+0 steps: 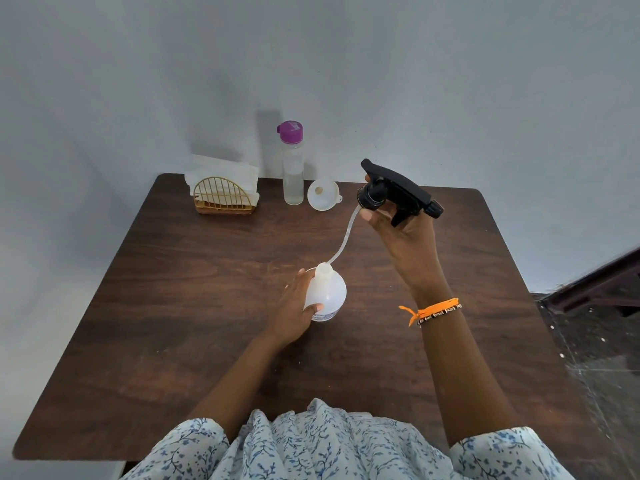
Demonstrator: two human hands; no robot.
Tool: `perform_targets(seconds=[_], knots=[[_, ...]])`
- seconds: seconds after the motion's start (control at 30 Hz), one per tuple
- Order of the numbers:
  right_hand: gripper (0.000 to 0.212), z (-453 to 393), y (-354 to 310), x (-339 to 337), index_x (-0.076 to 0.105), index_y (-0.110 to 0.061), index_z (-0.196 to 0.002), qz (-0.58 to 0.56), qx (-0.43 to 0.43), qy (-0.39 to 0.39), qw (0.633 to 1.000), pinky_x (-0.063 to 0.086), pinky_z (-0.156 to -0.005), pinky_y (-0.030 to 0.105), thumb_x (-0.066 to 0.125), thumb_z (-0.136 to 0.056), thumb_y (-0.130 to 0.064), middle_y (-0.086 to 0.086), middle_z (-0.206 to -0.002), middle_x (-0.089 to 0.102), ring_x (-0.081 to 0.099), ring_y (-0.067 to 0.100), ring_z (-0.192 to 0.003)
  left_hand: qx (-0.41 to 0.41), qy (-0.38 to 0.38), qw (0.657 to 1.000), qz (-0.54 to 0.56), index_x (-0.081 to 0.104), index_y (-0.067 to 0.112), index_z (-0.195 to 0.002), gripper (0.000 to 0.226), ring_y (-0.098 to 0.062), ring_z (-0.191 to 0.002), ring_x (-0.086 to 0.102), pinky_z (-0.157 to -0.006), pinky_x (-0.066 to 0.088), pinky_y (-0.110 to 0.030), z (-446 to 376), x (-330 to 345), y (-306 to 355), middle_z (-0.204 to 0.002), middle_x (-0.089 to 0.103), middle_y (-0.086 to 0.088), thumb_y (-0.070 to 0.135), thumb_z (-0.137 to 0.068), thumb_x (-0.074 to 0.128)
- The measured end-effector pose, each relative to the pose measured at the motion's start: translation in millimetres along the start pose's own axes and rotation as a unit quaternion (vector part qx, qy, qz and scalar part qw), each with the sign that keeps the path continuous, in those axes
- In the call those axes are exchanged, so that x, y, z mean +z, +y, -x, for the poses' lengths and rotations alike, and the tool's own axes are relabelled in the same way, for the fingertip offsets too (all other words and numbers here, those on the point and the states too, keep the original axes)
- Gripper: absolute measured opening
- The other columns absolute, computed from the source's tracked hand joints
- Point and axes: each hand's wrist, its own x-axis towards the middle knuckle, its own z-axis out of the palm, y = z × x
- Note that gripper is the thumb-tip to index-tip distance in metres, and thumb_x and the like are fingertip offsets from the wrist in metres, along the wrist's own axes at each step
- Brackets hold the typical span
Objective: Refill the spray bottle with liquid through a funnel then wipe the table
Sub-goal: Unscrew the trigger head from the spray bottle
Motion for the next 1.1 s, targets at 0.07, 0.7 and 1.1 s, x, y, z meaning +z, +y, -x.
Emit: perform_targets(seconds=[0.07,0.7,1.1], knots=[[0.038,-0.3,-0.9,-1.7,0.054,-0.013,-0.111,-0.006,-0.005,0.009,1.0,0.047,-0.08,0.013,0.061,-0.081,0.009,-0.025,-0.092,0.069,0.063,-0.003,-0.096,0.0,0.0,1.0,-0.002,0.015,0.016,-0.146,0.067,-0.019,-0.145,0.007,-0.119,0.008,-0.038,-0.5,0.3,-1.1,-0.156,0.014,-0.002,0.013,-0.092,0.053],[0.037,3.6,2.2,-17.3,0.054,-0.02,-0.114,0.017,0.009,0.027,0.999,0.046,-0.084,0.012,0.06,-0.085,0.002,-0.017,-0.103,0.064,0.06,-0.006,-0.097,-0.021,-0.009,1.0,-0.003,0.013,0.018,-0.147,0.067,-0.019,-0.145,0.007,-0.119,0.011,-0.043,-1.5,1.5,-1.6,-0.157,0.012,-0.002,0.016,-0.093,0.052],[0.037,2.2,10.3,-27.9,0.054,-0.01,-0.121,0.012,0.028,0.055,0.998,0.047,-0.096,0.031,0.059,-0.086,0.001,-0.009,-0.106,0.064,0.06,0.005,-0.102,-0.027,-0.011,1.0,-0.006,0.012,0.018,-0.147,0.067,-0.02,-0.145,0.007,-0.119,0.011,-0.042,-1.5,0.9,0.1,-0.157,0.011,-0.001,0.016,-0.093,0.052]])
